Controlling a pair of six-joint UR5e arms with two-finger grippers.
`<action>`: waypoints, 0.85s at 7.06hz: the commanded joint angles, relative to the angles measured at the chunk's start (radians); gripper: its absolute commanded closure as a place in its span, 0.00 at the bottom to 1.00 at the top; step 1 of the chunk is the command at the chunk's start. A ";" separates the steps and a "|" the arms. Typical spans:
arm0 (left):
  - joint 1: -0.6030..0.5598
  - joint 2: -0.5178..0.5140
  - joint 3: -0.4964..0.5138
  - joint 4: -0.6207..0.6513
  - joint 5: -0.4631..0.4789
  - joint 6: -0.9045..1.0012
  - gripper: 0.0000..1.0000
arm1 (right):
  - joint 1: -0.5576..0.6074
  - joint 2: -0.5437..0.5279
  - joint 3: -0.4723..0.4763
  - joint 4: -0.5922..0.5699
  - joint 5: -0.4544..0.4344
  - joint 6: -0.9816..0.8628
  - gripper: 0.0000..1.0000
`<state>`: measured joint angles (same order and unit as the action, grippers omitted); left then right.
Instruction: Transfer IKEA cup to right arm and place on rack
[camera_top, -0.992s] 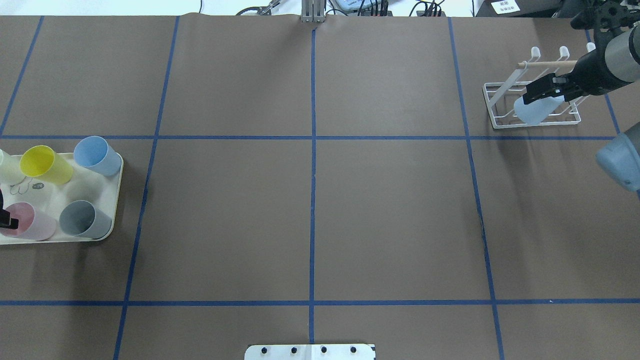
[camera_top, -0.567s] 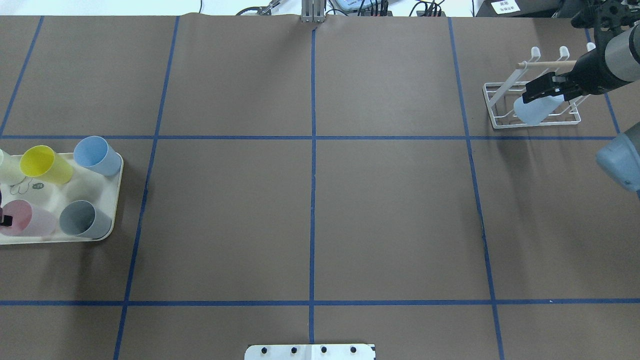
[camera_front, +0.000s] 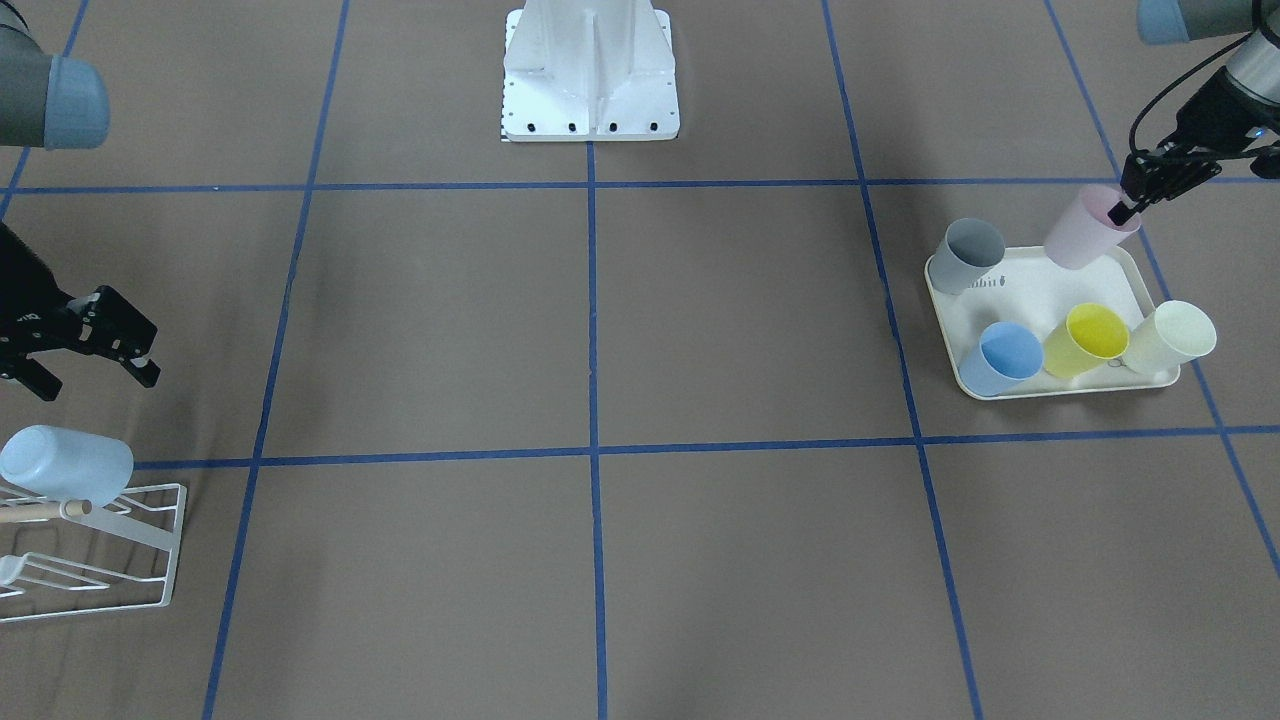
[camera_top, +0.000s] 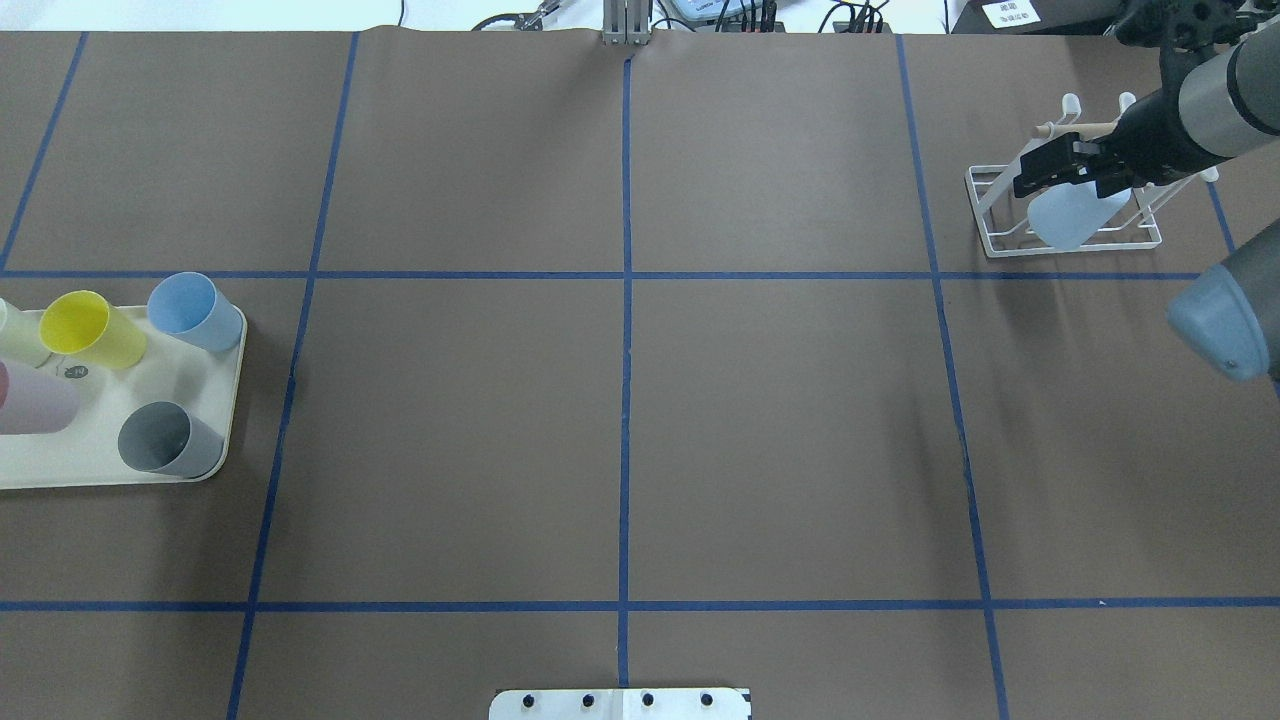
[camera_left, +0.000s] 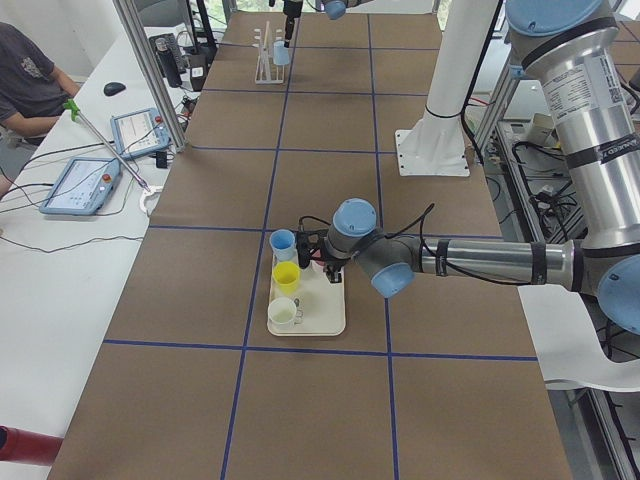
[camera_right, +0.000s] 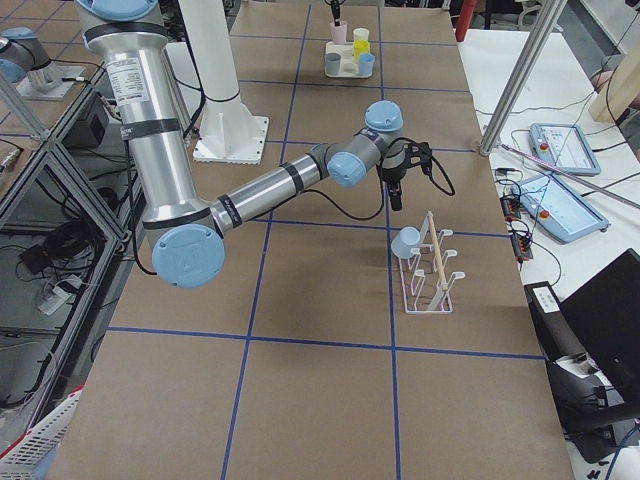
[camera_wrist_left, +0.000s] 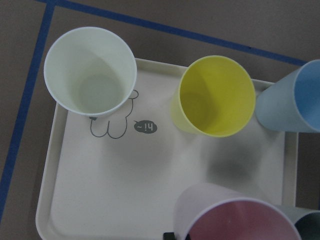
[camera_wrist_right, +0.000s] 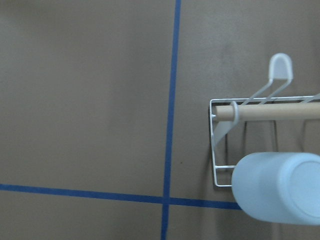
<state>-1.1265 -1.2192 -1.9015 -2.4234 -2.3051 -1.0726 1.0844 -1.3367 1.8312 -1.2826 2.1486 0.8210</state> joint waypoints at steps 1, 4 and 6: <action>-0.010 -0.101 -0.037 -0.018 -0.028 -0.204 1.00 | -0.038 0.028 0.078 0.003 0.000 0.213 0.01; 0.011 -0.447 -0.048 -0.061 -0.063 -0.737 1.00 | -0.110 0.059 0.079 0.438 0.000 0.678 0.01; 0.115 -0.578 -0.038 -0.150 -0.045 -0.918 1.00 | -0.164 0.062 0.072 0.719 -0.001 0.884 0.01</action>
<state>-1.0660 -1.7115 -1.9461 -2.5297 -2.3589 -1.8786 0.9539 -1.2772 1.9062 -0.7233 2.1487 1.5770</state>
